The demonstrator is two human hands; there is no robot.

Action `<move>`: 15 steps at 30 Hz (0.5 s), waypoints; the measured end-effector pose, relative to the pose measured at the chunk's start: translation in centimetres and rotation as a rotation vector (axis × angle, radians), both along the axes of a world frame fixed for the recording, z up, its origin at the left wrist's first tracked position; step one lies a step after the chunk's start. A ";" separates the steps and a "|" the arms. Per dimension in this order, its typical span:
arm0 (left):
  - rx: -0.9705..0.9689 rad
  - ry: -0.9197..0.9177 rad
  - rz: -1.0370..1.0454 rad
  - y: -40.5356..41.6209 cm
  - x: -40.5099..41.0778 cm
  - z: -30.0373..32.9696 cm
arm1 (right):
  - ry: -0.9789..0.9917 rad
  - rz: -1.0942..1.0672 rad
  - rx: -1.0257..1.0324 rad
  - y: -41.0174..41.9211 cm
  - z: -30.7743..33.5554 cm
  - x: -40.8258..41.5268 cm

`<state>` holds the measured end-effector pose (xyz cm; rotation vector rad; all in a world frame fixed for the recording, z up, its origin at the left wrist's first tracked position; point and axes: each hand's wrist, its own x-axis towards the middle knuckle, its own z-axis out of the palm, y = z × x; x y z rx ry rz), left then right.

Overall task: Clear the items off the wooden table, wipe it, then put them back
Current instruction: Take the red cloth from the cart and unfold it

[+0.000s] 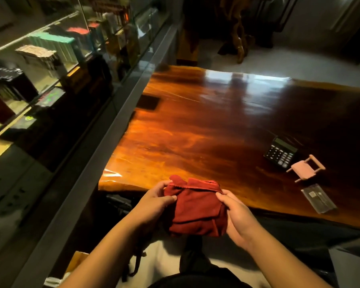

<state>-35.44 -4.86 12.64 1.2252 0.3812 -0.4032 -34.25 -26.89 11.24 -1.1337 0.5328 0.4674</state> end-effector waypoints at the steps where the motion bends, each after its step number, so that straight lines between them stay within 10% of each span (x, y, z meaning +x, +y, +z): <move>1: 0.030 0.010 -0.011 0.0 1.1 -0.6 | -0.004 0.004 -0.022 0.0 -0.7 1.2; 15: 0.341 0.138 -0.103 -4.7 20.1 -4.3 | 0.026 0.014 -0.298 -3.5 -8.5 20.4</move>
